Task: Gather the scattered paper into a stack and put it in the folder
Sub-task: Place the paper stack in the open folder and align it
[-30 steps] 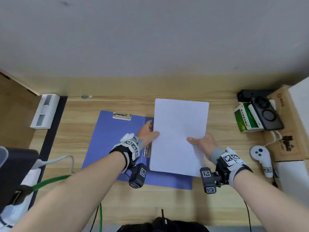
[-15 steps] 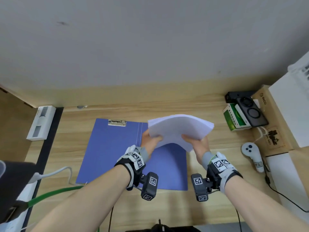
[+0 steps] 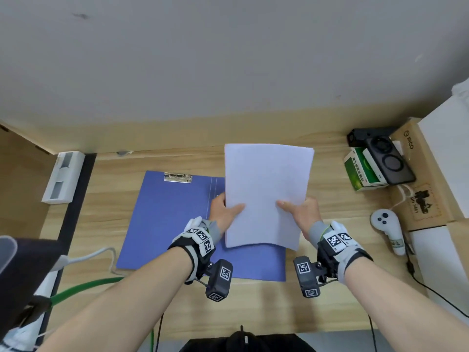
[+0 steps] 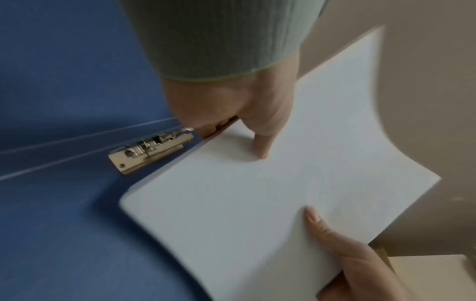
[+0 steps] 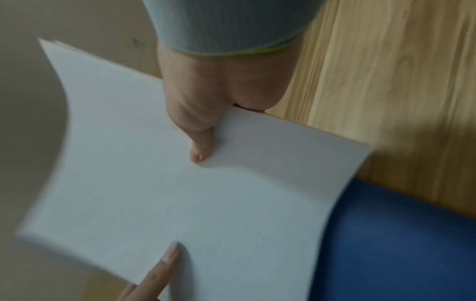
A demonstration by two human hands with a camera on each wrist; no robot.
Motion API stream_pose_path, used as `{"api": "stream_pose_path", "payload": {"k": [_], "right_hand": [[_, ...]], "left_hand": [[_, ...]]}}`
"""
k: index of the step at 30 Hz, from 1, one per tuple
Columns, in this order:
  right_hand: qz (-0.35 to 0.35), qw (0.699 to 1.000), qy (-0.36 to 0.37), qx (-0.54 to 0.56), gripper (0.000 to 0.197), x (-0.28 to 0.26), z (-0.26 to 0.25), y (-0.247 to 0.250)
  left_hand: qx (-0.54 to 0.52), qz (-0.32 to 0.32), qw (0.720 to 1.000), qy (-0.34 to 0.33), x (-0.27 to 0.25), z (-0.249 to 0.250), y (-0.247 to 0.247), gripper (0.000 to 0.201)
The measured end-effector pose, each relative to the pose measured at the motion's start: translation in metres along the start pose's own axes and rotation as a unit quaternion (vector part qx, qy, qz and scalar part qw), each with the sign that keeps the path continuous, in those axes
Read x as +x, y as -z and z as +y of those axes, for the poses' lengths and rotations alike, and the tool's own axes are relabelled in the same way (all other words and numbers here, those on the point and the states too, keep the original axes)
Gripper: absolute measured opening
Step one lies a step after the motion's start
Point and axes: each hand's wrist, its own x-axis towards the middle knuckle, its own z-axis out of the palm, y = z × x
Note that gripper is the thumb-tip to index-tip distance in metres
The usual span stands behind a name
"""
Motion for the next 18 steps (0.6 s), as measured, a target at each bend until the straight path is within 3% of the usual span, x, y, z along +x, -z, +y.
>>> {"api": "stream_pose_path", "payload": {"k": [7, 10, 13, 18], "right_hand": [[-0.013, 0.993, -0.117, -0.012, 0.028, 0.001, 0.043, -0.009], [-0.012, 0.99, -0.136, -0.032, 0.028, 0.005, 0.053, -0.013], [-0.011, 0.987, -0.147, -0.06, 0.014, 0.008, 0.056, -0.016], [-0.009, 0.985, -0.158, -0.065, 0.019, 0.016, 0.067, -0.015]], "left_hand": [[0.136, -0.032, 0.974, 0.181, 0.001, -0.067, 0.037, 0.023], [0.133, -0.027, 0.968, 0.212, -0.009, -0.079, 0.043, 0.011], [0.146, -0.021, 0.962, 0.23, -0.01, -0.087, 0.046, 0.002], [0.148, -0.004, 0.962, 0.231, -0.005, -0.098, 0.049, 0.003]]}}
